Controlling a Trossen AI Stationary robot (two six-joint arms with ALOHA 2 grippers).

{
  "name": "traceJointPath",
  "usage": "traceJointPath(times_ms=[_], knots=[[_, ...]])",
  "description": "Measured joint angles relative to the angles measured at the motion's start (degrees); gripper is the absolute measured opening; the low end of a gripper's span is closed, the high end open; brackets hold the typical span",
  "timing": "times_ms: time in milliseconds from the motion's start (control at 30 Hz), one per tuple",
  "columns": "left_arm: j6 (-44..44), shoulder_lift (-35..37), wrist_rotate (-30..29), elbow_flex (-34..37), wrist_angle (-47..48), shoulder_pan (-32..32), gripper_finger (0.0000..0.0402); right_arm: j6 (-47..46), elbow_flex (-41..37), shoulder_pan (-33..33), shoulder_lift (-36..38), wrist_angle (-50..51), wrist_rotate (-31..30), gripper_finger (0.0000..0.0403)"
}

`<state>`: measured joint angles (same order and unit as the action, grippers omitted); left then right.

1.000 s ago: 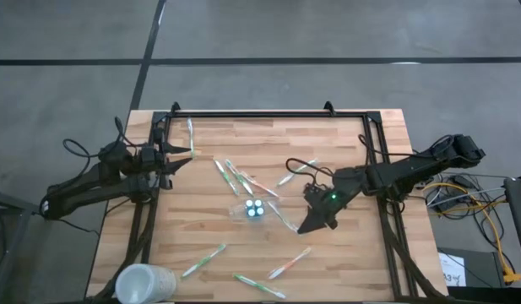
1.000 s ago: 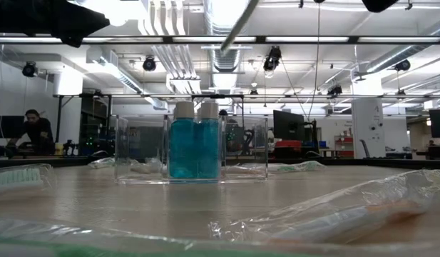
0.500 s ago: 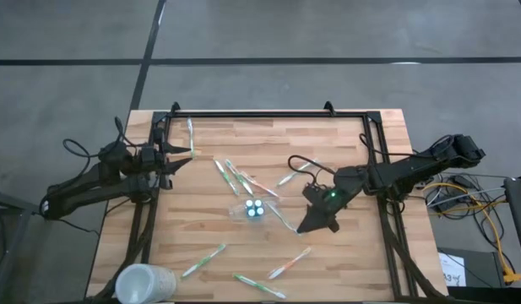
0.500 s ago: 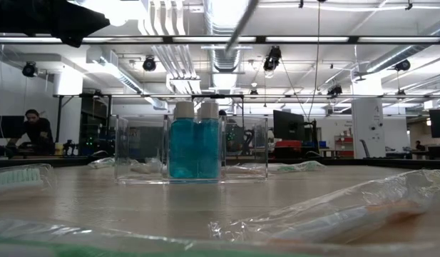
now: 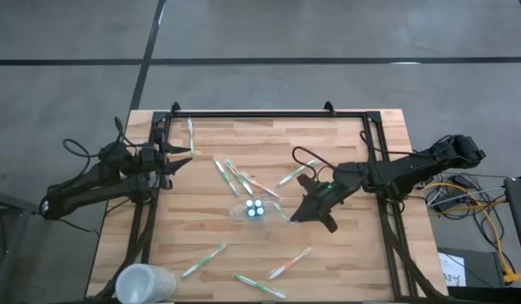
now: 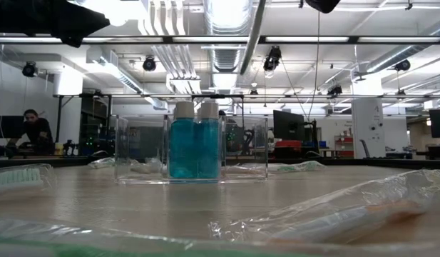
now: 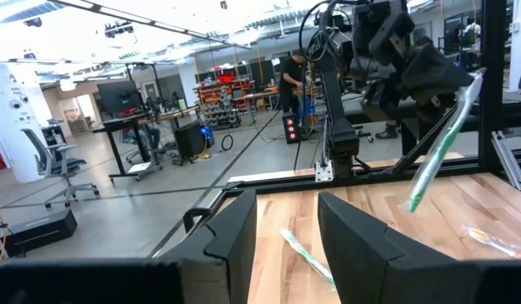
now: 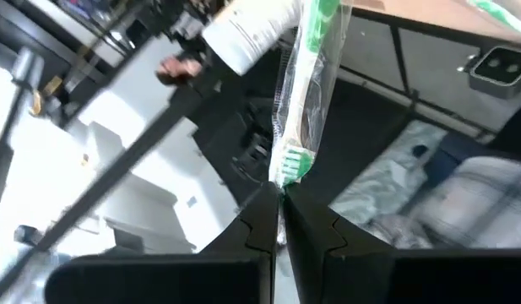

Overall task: Pick & Place toothbrushing station
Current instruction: Put the green toothbrush into the transparent organizer

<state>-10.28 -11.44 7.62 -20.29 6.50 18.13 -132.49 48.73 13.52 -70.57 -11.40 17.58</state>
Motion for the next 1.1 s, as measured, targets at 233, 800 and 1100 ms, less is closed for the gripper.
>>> traceJointPath(times_ms=[233,800,1100], knots=[[0.0,0.0,0.0,0.0,0.0,0.0,0.0133,-5.7,0.0,-1.3,-0.2,-1.2,-1.5,0.0013],[0.0,0.0,0.0,0.0,0.0,0.0,0.0133,-17.5,0.0,-3.9,-6.5,-8.1,-2.8,0.0013],[0.0,0.0,0.0,0.0,0.0,0.0,0.0133,-17.6,0.0,-5.1,-11.6,-12.0,-2.7,0.0013]])
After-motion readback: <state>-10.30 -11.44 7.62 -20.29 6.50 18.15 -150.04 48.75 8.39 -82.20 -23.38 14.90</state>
